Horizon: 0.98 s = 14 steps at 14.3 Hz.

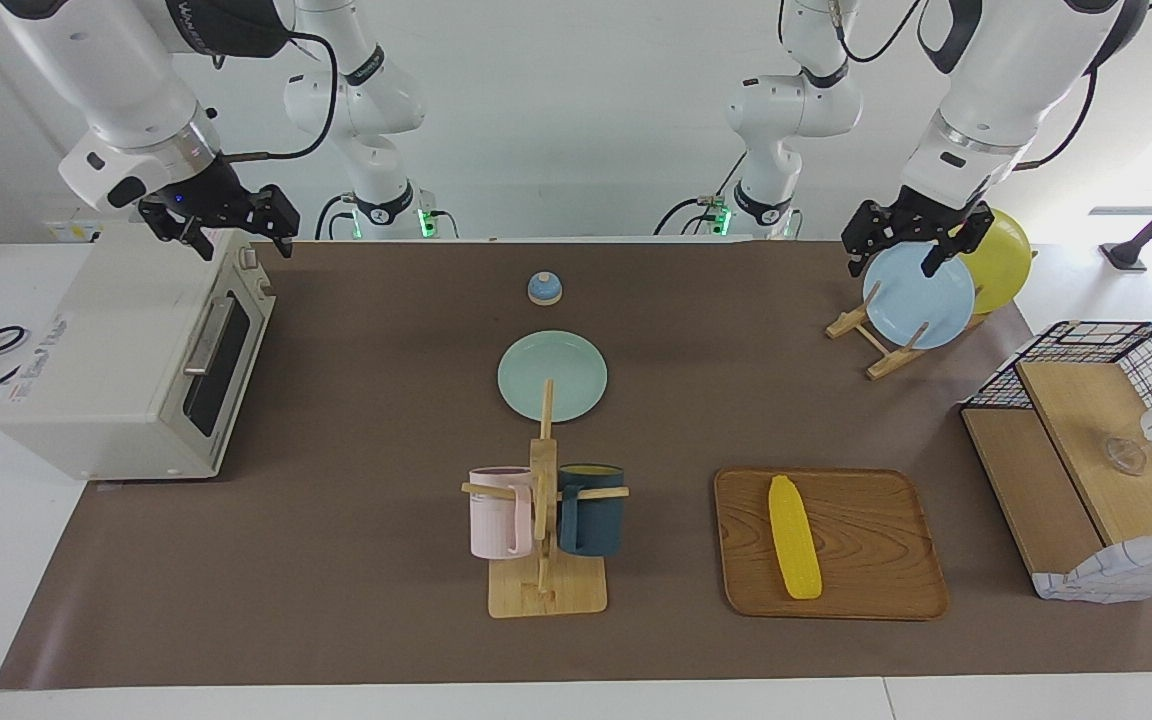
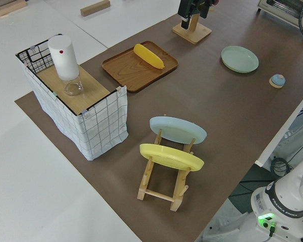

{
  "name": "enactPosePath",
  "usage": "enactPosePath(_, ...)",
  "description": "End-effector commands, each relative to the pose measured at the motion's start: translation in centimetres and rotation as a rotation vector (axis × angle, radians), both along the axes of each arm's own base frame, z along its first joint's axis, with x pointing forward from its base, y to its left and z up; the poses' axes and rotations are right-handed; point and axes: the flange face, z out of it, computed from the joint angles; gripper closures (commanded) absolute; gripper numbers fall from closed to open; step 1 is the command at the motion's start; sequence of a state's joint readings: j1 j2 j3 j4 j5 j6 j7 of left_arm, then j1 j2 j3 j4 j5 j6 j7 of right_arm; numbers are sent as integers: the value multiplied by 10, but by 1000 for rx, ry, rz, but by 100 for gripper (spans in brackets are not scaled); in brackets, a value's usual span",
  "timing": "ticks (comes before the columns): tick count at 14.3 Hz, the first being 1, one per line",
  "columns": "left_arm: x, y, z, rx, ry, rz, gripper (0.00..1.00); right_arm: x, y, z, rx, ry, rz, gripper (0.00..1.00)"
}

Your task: Put corn in oven

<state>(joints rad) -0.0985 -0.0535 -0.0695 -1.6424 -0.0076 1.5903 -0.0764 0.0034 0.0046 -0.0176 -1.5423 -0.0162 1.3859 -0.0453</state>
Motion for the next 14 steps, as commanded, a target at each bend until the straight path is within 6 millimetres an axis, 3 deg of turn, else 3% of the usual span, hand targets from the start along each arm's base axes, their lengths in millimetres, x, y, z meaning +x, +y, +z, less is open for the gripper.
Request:
enactPosePath(1,-1,-1,0,-12,-6,-8,0,-3,1,3,0,-19,-24,0)
enactPosePath(8,-1,-1,0,-12,-6,-9,0,-7,1,-3,4,-8,12,0)
enactPosePath(10,-1,-1,0,-12,-4,-6,0,-5,-9,-14,5,-33,30,60)
enactPosePath(11,-1,-1,0,-13,-4,-6,0,-6,-12,-20,-6,-35,34,100)
enactPosePath(14,-1,-1,0,-13,-4,-5,0,-13,-40,-38,-12,-71,166,100)
